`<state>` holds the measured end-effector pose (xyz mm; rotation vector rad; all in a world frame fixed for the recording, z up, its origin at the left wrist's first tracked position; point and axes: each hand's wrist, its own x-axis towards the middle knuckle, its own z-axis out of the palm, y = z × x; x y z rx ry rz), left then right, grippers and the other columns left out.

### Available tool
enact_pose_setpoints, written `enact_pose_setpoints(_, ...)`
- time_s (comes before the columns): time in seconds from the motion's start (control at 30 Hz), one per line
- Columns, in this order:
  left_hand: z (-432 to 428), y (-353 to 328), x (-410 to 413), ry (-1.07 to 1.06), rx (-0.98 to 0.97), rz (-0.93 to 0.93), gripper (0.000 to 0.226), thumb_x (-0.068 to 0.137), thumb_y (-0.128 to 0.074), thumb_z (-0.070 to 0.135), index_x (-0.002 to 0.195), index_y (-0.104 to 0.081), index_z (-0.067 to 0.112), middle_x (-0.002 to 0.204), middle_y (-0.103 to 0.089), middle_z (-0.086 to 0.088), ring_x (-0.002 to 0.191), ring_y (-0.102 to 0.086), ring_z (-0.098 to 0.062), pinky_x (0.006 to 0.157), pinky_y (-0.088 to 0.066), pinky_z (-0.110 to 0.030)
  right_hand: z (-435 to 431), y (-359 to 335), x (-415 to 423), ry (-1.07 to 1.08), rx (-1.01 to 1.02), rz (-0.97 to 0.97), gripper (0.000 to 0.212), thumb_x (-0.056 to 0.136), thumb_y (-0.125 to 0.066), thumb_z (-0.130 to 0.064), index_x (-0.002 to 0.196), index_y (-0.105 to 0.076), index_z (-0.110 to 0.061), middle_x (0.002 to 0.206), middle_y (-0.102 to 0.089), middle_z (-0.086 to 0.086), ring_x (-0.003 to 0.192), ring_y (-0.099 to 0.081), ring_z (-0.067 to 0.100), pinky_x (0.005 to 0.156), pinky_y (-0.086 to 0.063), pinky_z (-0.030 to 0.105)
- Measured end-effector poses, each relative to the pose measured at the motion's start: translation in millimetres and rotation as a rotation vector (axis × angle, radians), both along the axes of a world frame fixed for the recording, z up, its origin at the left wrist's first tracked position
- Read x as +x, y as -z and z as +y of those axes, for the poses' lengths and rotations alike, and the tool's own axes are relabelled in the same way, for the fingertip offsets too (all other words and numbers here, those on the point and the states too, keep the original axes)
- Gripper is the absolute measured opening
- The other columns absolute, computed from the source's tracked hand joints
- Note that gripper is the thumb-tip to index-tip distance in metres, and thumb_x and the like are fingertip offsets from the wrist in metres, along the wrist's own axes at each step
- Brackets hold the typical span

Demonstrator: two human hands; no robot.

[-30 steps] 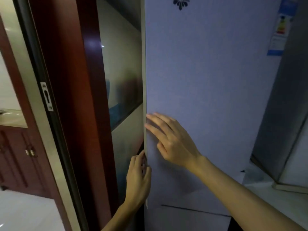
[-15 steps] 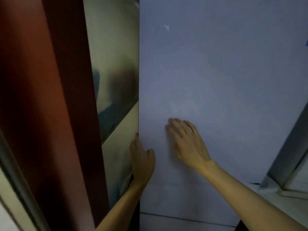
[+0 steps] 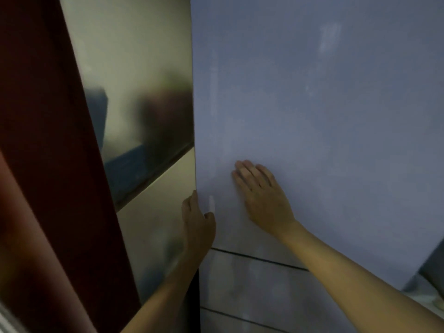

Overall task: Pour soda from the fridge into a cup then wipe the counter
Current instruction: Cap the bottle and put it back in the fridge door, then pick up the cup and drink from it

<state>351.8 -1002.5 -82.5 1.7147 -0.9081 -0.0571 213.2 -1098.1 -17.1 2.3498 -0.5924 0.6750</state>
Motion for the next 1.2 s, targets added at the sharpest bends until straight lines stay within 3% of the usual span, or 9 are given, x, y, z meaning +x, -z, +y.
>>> enact_pose_setpoints(0.1, 2.9, 15.4, -14.1, -0.014, 0.034, -0.076, 0.057, 0.085, -0.059, -0.003, 0.139, -0.042, 0.002, 0.136, -0.040, -0.016, 0.117, -0.048, -0.026, 0.096, -0.039, -0.026, 0.5, 1.0, -3.8, -0.018, 0.019, -0.011, 0.056, 0.090, -0.036, -0.008, 0.145, -0.037, 0.000, 0.154, -0.032, 0.018, 0.145, -0.025, 0.034, 0.120, -0.019, 0.047)
enact_pose_setpoints(0.2, 3.2, 28.8, -34.5, 0.037, 0.103, -0.258, 0.057, 0.078, -0.062, -0.009, 0.133, -0.049, -0.001, 0.130, -0.047, -0.017, 0.115, -0.049, -0.028, 0.095, -0.037, -0.025, 4.5, 7.1, -11.0, -0.036, 0.049, -0.027, 0.050, 0.089, -0.038, -0.008, 0.137, -0.048, 0.003, 0.148, -0.042, 0.020, 0.139, -0.036, 0.036, 0.117, -0.025, 0.048)
enact_pose_setpoints(0.37, -11.7, 37.4, -54.4, 0.274, 0.134, -0.432, 0.046, 0.078, -0.061, -0.008, 0.124, -0.056, -0.001, 0.120, -0.055, -0.016, 0.110, -0.052, -0.031, 0.095, -0.049, -0.040, 5.2, 35.1, -54.8, -0.009, 0.068, 0.010, 0.041, 0.079, -0.043, -0.012, 0.110, -0.068, 0.000, 0.122, -0.064, 0.017, 0.114, -0.059, 0.033, 0.103, -0.043, 0.042)
enact_pose_setpoints(0.47, -23.0, 38.8, -65.3, 0.400, 0.164, -0.449, 0.039, 0.079, -0.061, -0.006, 0.118, -0.059, 0.000, 0.115, -0.057, -0.016, 0.105, -0.055, -0.033, 0.088, -0.052, -0.045, 13.6, 52.1, -97.0, 0.175, 0.193, 0.062, 0.037, 0.072, -0.052, -0.014, 0.104, -0.068, -0.005, 0.111, -0.065, 0.014, 0.099, -0.062, 0.031, 0.087, -0.050, 0.040)
enact_pose_setpoints(0.57, -28.6, 39.5, -81.0, 0.573, 0.228, -0.492, 0.037, 0.086, -0.059, 0.000, 0.123, -0.058, -0.001, 0.121, -0.055, -0.018, 0.111, -0.054, -0.032, 0.095, -0.045, -0.038, 33.4, 68.7, -145.3, 0.471, 0.402, 0.076, 0.028, 0.071, -0.050, -0.016, 0.094, -0.065, -0.008, 0.099, -0.060, 0.012, 0.088, -0.058, 0.032, 0.073, -0.046, 0.040)
enact_pose_setpoints(0.73, -28.1, 43.0, -116.3, 0.919, 0.376, -0.614, 0.025, 0.090, -0.058, 0.008, 0.114, -0.064, 0.002, 0.114, -0.057, -0.017, 0.106, -0.057, -0.033, 0.093, -0.045, -0.035, 104.1, 87.9, -226.7, 0.895, 0.651, -0.158, 0.034, 0.085, -0.050, -0.017, 0.116, -0.060, -0.005, 0.117, -0.058, 0.014, 0.104, -0.057, 0.034, 0.087, -0.046, 0.040)
enact_pose_setpoints(0.9, 0.8, 42.9, -197.2, 1.347, 0.562, -0.876, 0.025, 0.096, -0.053, 0.020, 0.117, -0.062, 0.011, 0.119, -0.054, -0.010, 0.109, -0.054, -0.024, 0.093, -0.044, -0.030, 205.7, 100.0, -293.1, 1.165, 0.780, -0.266, 0.035, 0.093, -0.045, -0.020, 0.123, -0.056, -0.005, 0.123, -0.057, 0.013, 0.107, -0.058, 0.032, 0.088, -0.048, 0.039)
enact_pose_setpoints(1.1, 79.6, 44.5, -320.2, 1.779, 0.549, -1.009, 0.023, 0.097, -0.052, 0.026, 0.111, -0.064, 0.014, 0.113, -0.061, -0.003, 0.098, -0.055, -0.015, 0.084, -0.046, -0.026, 340.8, 120.1, -370.7, 1.351, 1.028, -0.279, 0.038, 0.094, -0.043, -0.021, 0.127, -0.054, -0.007, 0.126, -0.055, 0.012, 0.112, -0.055, 0.031, 0.088, -0.047, 0.037)
enact_pose_setpoints(1.2, 130.3, 42.0, -375.1, 1.875, 0.476, -1.079, 0.023, 0.094, -0.053, 0.026, 0.110, -0.066, 0.015, 0.116, -0.064, -0.005, 0.104, -0.058, -0.019, 0.089, -0.047, -0.029, 413.2, 125.0, -401.4, 1.463, 1.027, -0.356, 0.030, 0.093, -0.045, -0.023, 0.116, -0.058, -0.010, 0.119, -0.056, 0.012, 0.103, -0.056, 0.031, 0.080, -0.045, 0.036)
